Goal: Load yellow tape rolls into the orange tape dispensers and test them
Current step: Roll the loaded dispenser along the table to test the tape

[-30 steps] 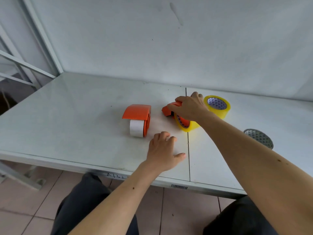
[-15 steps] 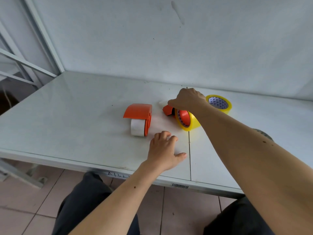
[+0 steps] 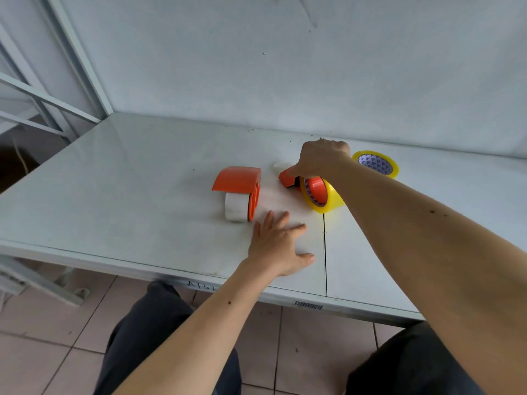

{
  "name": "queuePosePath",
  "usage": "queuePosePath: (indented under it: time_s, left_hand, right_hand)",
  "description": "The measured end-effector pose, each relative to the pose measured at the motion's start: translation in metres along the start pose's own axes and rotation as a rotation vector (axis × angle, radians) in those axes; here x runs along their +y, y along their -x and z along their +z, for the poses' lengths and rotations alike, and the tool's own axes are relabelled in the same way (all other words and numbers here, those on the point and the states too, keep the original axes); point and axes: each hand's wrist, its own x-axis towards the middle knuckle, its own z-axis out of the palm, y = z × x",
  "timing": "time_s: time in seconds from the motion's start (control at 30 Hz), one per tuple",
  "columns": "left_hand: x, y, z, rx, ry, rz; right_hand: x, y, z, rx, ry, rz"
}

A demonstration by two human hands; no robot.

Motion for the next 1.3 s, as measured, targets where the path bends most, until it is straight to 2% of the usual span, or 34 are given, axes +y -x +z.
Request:
queuePosePath:
  time_s: [0.3, 1.03, 1.1, 1.2, 1.3]
  left_hand:
    - [-0.01, 0.001, -0.002, -0.051, -0.024, -0.016]
    - [-0.003, 0.005, 0.001, -0.001, -0.053, 0.004]
    - [-0.003, 0.005, 0.001, 0.062, -0.001, -0.001]
    - [-0.002, -0.002, -0.006, 0.211, 0.239, -0.036]
    - [0.003, -0.018, -0.016, 0.274, 0.446, -0.128]
  right_hand:
    - [0.006, 0.005, -0.003, -0.064, 0.024, -0.066]
    - [0.042, 0.032, 0.018, -0.004, -0.049, -0.055]
    - [0.043, 0.034, 0.021, 0.009, -0.061, -0.048]
    - [0.044, 0.035, 0.028, 0.049, -0.083, -0.035]
    - [0.05, 0.036, 0.028, 0.054, -0.139, -0.027]
